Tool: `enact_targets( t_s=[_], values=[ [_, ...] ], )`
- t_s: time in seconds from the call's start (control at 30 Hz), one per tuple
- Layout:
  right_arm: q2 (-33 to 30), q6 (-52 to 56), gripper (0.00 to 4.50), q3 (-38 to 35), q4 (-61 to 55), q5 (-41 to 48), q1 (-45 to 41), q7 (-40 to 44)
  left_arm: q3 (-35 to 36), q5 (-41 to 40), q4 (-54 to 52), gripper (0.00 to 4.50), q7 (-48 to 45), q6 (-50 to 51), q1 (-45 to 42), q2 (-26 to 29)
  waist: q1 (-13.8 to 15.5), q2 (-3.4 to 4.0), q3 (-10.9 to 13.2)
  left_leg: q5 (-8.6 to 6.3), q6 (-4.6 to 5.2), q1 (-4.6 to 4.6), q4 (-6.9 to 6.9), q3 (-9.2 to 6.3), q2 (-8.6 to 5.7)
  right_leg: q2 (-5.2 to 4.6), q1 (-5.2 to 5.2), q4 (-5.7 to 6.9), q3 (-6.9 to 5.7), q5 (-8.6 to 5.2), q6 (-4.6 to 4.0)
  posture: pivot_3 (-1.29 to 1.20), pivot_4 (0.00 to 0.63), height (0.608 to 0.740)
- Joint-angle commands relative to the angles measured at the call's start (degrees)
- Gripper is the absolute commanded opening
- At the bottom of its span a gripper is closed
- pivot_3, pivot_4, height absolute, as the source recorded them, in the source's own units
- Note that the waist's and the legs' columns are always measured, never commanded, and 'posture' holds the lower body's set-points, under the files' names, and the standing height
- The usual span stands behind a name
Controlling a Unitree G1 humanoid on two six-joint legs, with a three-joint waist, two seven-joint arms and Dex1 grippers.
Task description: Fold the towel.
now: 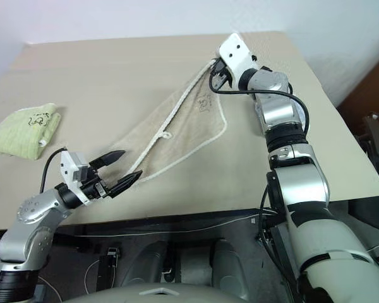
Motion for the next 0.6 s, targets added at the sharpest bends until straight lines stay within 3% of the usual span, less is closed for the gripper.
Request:
enact_targets(
  t_s=[0.03,0.2,0.37,0.6],
  values=[
    [-1.6,1.8,0.01,-1.9,-3.8,0.4,-2.9,-3.6,0.1,0.6,-1.6,4.5,-0.3,-2.1,0.8,0.2,-0.1,0.0,0.0,0.0,0.0,0.0,0.0,0.0,0.0,0.0,0.0,0.0,0.0,-0.03,-0.05,0.0,0.15,0.74],
    [-3.9,4.3,0.01,-2.8,-2.7,-0.2,-3.9,-9.3,1.0,1.5,-0.5,4.5,-0.8,-3.7,1.9,0.9,-0.1,0.01,0.0,0.0,0.0,-0.01,-0.02,0.01,0.0,-0.01,-0.01,-0.02,0.01,-0.03,-0.06,0.0,0.15,0.74],
    [-4.3,0.3,0.01,-3.0,-4.3,-0.2,-2.5,-14.0,0.9,5.4,1.3,4.5,-1.6,-8.2,1.6,2.9,-0.3,0.03,0.0,0.0,0.01,0.0,-0.03,0.02,0.01,0.01,-0.01,-0.02,0.01,-0.04,-0.07,0.0,0.15,0.74],
    [-2.1,3.5,0.01,-3.1,-10.4,1.2,2.5,-15.1,-0.1,7.9,6.2,4.5,-1.4,-9.4,-5.0,4.6,-0.1,0.03,0.0,0.01,0.02,0.01,-0.02,0.05,0.03,0.05,-0.01,0.02,0.02,0.03,0.06,0.0,0.15,0.74]
  ],
)
